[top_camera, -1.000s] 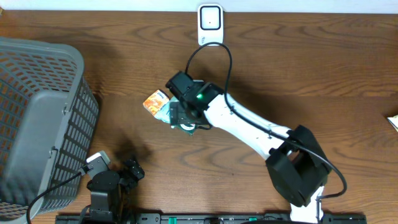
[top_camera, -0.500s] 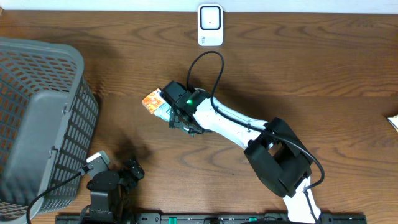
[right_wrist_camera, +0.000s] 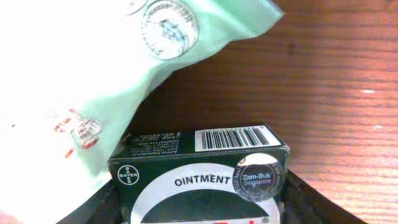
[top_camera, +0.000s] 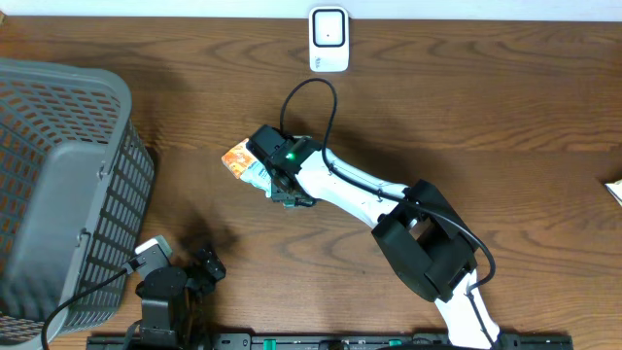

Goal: Scan the item barcode
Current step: 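Close the right gripper on the Zam-Buk box and lift it, then carry the Zam-Buk box up toward the white scanner, then hold the box's barcode face against the scanner window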

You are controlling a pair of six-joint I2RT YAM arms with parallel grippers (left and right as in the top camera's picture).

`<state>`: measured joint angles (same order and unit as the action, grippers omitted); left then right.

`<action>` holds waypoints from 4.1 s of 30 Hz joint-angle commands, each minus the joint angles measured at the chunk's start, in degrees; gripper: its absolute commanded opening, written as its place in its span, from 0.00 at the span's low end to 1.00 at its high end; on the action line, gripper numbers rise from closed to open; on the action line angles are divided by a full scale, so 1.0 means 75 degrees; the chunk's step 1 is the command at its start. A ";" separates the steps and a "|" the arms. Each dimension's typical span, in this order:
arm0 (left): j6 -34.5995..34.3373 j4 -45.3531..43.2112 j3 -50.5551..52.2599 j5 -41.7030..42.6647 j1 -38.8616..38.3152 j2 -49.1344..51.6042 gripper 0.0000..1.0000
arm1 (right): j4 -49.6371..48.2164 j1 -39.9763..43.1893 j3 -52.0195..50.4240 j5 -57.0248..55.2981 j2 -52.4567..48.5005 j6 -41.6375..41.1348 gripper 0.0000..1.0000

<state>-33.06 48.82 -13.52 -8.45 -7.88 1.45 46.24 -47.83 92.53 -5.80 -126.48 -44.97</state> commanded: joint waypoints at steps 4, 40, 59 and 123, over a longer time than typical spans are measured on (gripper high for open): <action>0.0020 0.0475 0.0032 -0.0224 0.0026 -0.0012 0.98 | -0.0143 0.0192 -0.0481 0.0772 -0.0647 0.1023 0.38; 0.0020 0.0475 0.0032 -0.0221 0.0026 -0.0012 0.98 | -0.7053 0.0845 -0.0484 0.0035 0.1920 0.5091 0.35; 0.0020 0.0475 0.0032 -0.0224 0.0026 -0.0012 0.98 | -0.9582 0.1504 -0.0484 0.3369 0.1920 0.6336 0.43; 0.0020 0.0475 0.0032 -0.0221 0.0026 -0.0012 0.98 | -0.4202 0.4421 -0.0504 1.0363 0.1918 0.4077 0.17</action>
<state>-33.19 48.84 -13.52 -8.45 -7.88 1.45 15.29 -14.50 88.38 77.28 -112.49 16.91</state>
